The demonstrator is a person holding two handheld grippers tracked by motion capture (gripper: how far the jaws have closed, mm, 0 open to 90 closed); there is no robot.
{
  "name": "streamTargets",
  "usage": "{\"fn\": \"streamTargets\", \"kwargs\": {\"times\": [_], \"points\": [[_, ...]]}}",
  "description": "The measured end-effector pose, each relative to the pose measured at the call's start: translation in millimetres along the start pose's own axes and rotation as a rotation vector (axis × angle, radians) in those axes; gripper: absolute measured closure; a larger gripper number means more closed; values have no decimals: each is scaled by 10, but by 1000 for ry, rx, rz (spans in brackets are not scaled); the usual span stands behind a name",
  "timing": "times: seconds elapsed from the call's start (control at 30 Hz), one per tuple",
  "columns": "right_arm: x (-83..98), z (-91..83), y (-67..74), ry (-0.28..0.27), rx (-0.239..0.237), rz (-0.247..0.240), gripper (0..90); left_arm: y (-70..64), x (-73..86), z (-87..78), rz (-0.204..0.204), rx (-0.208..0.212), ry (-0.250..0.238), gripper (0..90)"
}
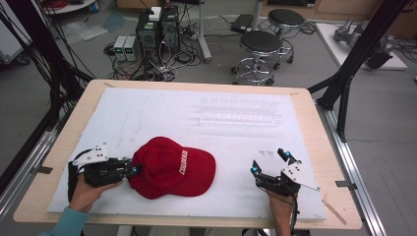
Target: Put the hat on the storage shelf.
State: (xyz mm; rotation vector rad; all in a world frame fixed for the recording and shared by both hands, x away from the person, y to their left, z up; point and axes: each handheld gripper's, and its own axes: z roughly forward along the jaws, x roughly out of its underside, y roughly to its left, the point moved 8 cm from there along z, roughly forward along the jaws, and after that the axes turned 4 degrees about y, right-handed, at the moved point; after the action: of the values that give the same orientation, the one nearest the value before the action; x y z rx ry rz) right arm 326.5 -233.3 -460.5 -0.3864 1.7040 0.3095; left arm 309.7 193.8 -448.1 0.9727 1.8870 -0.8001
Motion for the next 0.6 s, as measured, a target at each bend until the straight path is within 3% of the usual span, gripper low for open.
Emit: {"fn": "streamTargets", "kwargs": {"times": [0.27,0.33,0.6], "points": [[0,0,0,1,2,-1,25,-28,-246,-86,-7,16,-93,843],[0,0,0,1,2,-2,25,-29,-277,-89,-6,14,-97,846],[0,0,5,0,3,-7,25,-71,-648,-119,44,13,-87,849]]}}
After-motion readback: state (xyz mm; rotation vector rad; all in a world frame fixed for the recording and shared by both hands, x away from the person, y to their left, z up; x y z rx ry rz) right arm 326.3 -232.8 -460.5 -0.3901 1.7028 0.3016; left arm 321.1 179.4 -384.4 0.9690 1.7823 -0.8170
